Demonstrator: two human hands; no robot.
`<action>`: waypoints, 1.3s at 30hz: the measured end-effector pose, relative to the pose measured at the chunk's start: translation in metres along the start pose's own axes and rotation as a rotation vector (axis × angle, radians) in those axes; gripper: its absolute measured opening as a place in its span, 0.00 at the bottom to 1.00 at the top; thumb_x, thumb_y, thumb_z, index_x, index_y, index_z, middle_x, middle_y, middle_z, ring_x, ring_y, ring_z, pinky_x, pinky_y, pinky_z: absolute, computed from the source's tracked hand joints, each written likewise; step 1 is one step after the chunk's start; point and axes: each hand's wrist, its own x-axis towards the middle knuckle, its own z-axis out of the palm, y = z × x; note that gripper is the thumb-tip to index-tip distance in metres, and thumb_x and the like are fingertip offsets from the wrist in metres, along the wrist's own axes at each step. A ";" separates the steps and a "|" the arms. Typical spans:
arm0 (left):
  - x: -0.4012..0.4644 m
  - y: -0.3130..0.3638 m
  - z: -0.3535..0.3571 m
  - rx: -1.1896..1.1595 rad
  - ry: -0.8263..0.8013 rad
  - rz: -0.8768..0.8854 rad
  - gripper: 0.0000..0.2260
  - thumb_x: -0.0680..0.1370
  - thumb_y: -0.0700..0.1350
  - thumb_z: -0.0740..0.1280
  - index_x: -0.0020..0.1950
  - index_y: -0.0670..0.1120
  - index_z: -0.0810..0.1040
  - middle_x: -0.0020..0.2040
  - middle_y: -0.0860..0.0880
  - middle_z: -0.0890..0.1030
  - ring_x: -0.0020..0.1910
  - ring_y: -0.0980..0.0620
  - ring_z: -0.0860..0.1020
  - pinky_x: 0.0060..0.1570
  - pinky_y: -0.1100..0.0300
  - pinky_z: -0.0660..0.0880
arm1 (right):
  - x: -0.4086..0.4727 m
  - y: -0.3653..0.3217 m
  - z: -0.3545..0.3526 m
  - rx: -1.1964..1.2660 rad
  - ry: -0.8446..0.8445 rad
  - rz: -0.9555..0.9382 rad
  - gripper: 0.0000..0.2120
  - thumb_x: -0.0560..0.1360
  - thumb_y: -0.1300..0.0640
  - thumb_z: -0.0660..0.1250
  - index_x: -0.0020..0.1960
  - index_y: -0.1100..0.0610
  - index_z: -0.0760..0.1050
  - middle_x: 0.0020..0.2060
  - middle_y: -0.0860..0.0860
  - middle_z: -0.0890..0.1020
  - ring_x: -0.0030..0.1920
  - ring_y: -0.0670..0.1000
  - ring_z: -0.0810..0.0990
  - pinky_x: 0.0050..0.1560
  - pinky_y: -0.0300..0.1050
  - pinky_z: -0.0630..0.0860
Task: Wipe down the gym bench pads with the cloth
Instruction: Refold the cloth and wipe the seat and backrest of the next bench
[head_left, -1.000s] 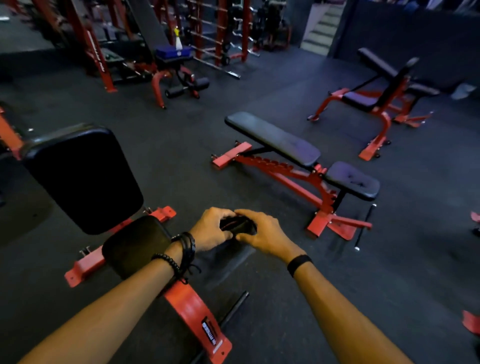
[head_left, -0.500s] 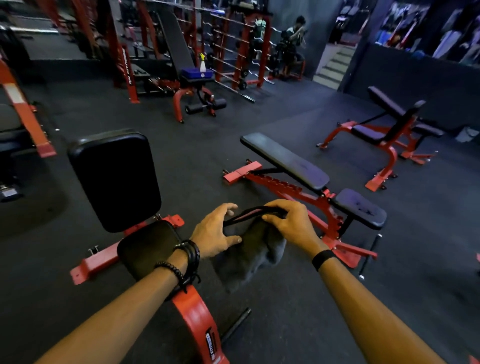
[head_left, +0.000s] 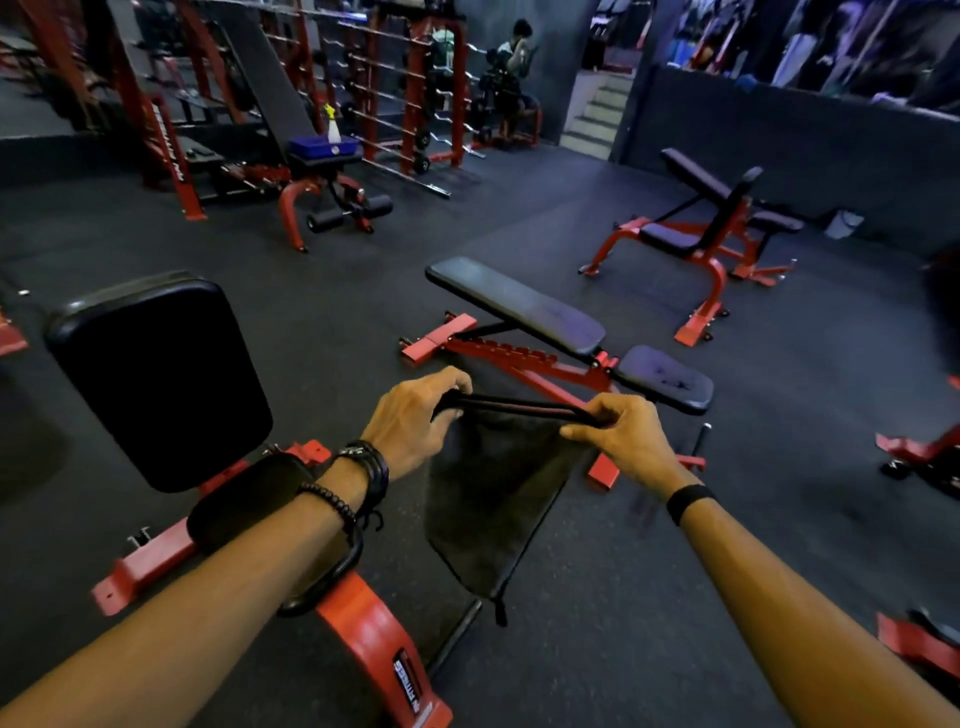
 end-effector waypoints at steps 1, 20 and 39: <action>0.008 0.006 0.002 0.012 -0.020 0.054 0.11 0.74 0.39 0.70 0.53 0.50 0.76 0.46 0.54 0.80 0.44 0.51 0.79 0.42 0.57 0.75 | -0.001 0.006 -0.008 0.003 0.013 -0.010 0.09 0.67 0.54 0.80 0.36 0.48 0.79 0.31 0.45 0.81 0.31 0.39 0.77 0.33 0.37 0.75; 0.156 0.169 0.053 -0.803 -0.173 -0.265 0.11 0.71 0.34 0.73 0.52 0.41 0.79 0.37 0.50 0.82 0.31 0.58 0.79 0.30 0.66 0.75 | 0.015 0.064 -0.252 0.235 -0.260 0.039 0.19 0.71 0.42 0.72 0.46 0.59 0.81 0.39 0.52 0.81 0.41 0.51 0.79 0.45 0.48 0.77; 0.264 0.134 0.261 -0.986 -0.222 -0.851 0.09 0.72 0.31 0.72 0.52 0.32 0.81 0.46 0.39 0.85 0.49 0.42 0.83 0.45 0.57 0.79 | 0.113 0.216 -0.235 0.741 -0.035 0.809 0.09 0.74 0.65 0.72 0.53 0.65 0.80 0.46 0.61 0.84 0.43 0.59 0.83 0.37 0.55 0.83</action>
